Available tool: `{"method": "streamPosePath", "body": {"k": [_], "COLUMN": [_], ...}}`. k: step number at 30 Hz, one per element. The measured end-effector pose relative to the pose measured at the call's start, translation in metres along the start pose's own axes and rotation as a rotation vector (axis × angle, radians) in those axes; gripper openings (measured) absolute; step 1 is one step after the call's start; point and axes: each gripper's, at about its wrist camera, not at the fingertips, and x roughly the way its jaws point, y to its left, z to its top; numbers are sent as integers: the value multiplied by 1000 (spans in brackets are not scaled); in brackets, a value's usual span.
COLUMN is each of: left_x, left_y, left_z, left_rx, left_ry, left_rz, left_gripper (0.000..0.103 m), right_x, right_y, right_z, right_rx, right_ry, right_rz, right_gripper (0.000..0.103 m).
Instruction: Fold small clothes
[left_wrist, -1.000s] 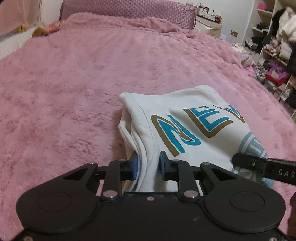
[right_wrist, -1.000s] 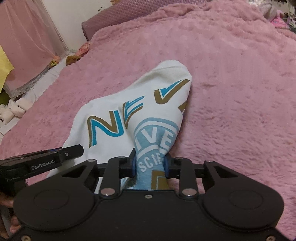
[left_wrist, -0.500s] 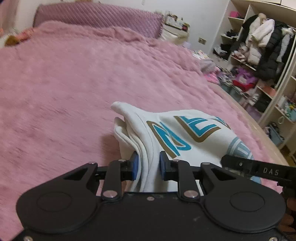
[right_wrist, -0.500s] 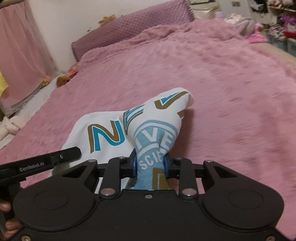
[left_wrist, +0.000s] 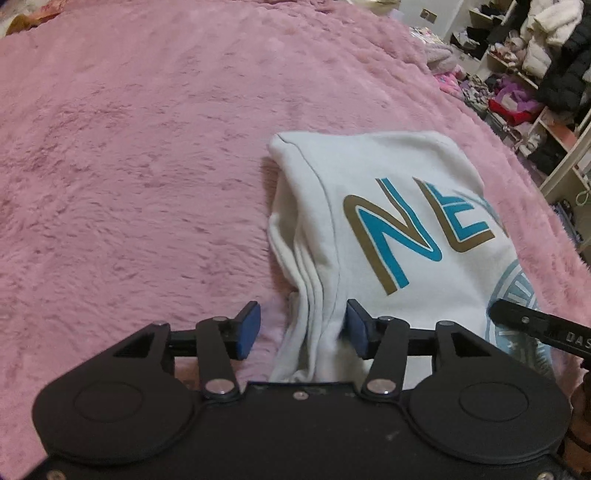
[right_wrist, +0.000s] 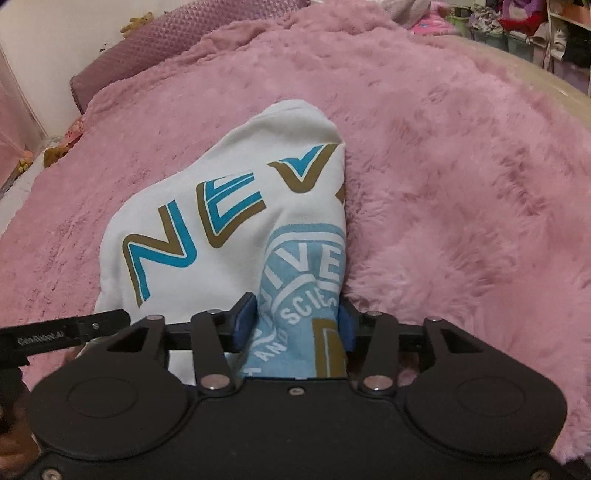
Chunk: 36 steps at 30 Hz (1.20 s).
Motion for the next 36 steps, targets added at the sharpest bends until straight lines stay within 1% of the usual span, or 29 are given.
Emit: {"method": "streamPosePath", "body": {"k": [2, 3, 4, 6, 8, 9, 10, 11, 12, 15, 16, 17, 18, 21, 23, 25, 28, 30, 32, 34, 36], "left_x": [-21, -31, -40, -53, -56, -51, -43, -34, -22, 11, 23, 32, 38, 44, 46, 42, 29, 21, 14, 18, 38], "left_y": [1, -5, -11, -27, -43, -49, -54, -57, -59, -66, -64, -61, -56, -37, -26, -26, -30, -33, -36, -40, -44], "left_z": [-2, -1, 0, 7, 15, 18, 21, 23, 23, 17, 14, 12, 11, 9, 10, 12, 23, 31, 43, 54, 61], "left_rx": [10, 34, 61, 131, 192, 214, 227, 235, 248, 323, 335, 325, 297, 200, 150, 125, 118, 110, 98, 106, 141], "left_ry": [-30, -59, -93, -178, -256, -275, -279, -277, -267, -243, -214, -198, -200, -190, -189, -185, -189, -233, -286, -311, -275], "left_rz": [21, 50, 85, 159, 169, 166, 161, 157, 169, 268, 293, 286, 273, 229, 209, 195, 202, 224, 205, 193, 213], "left_gripper": [54, 53, 54, 57, 59, 60, 60, 60, 60, 60, 62, 63, 64, 70, 76, 76, 75, 73, 73, 73, 73], "right_x": [-8, -15, -23, -42, -56, -62, -65, -63, -59, -34, -23, -14, -3, 35, 49, 49, 44, 32, 21, 15, 17], "right_y": [-5, -7, -9, -5, 3, 7, 11, 12, 13, 13, 13, 13, 12, 7, 1, -1, 1, 3, 6, 9, 12], "right_z": [3, 4, 4, 4, 5, 5, 8, 11, 16, 30, 35, 38, 42, 45, 41, 39, 39, 43, 51, 59, 68], "right_rx": [10, 16, 14, -22, -85, -110, -134, -145, -152, -140, -133, -132, -136, -159, -138, -132, -136, -118, -112, -118, -126], "right_ry": [1, -7, -19, -72, -131, -168, -191, -201, -206, -200, -199, -199, -202, -150, -130, -137, -145, -161, -193, -227, -244], "right_rz": [4, 2, -8, -57, -113, -124, -121, -111, -95, -56, -50, -48, -53, -132, -139, -135, -135, -117, -82, -73, -67], "right_gripper": [44, 45, 46, 47, 47, 44, 41, 36, 34, 30, 29, 29, 29, 29, 29, 29, 29, 30, 30, 30, 30]}}
